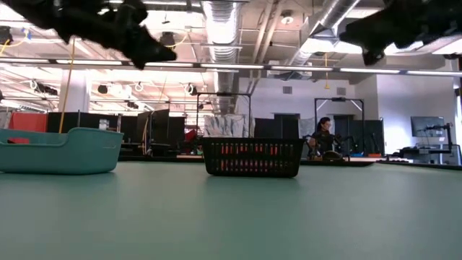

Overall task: Sort crayons
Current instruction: Return to Home Position

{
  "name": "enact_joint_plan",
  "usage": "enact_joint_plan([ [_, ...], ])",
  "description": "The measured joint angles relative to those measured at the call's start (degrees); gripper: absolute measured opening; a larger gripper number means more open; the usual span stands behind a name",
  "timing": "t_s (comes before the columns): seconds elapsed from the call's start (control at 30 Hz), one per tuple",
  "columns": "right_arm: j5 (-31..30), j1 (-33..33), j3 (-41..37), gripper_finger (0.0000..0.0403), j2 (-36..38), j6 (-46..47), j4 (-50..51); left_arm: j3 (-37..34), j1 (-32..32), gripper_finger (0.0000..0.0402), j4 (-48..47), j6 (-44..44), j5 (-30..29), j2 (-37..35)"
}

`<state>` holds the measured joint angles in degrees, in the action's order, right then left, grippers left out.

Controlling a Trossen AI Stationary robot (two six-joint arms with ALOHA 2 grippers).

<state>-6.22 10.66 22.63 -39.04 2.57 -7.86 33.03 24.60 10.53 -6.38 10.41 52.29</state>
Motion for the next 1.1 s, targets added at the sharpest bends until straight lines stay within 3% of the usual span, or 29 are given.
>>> enact_joint_plan([
  [0.27, -11.9, -1.1, -10.5, 0.0092, 15.7, 5.0, -2.4, -13.0, 0.0, 0.0019, 3.6, 6.5, -1.4, -14.4],
  [0.67, -13.8, -1.1, -18.4, 0.0092, 34.6, 6.7, 5.0, -23.6, -1.6, 0.0017, 3.6, 13.3, -2.0, -29.2],
  [0.8, -14.8, -1.0, -18.4, 0.0092, 39.0, 7.8, 10.2, -26.3, -2.3, 0.0017, 3.6, 15.1, -2.2, -33.0],
  [1.1, -16.3, -1.0, -18.4, 0.0092, 38.9, 8.1, 15.2, -31.8, -4.2, 0.0017, 7.5, 17.8, -4.9, -38.6],
])
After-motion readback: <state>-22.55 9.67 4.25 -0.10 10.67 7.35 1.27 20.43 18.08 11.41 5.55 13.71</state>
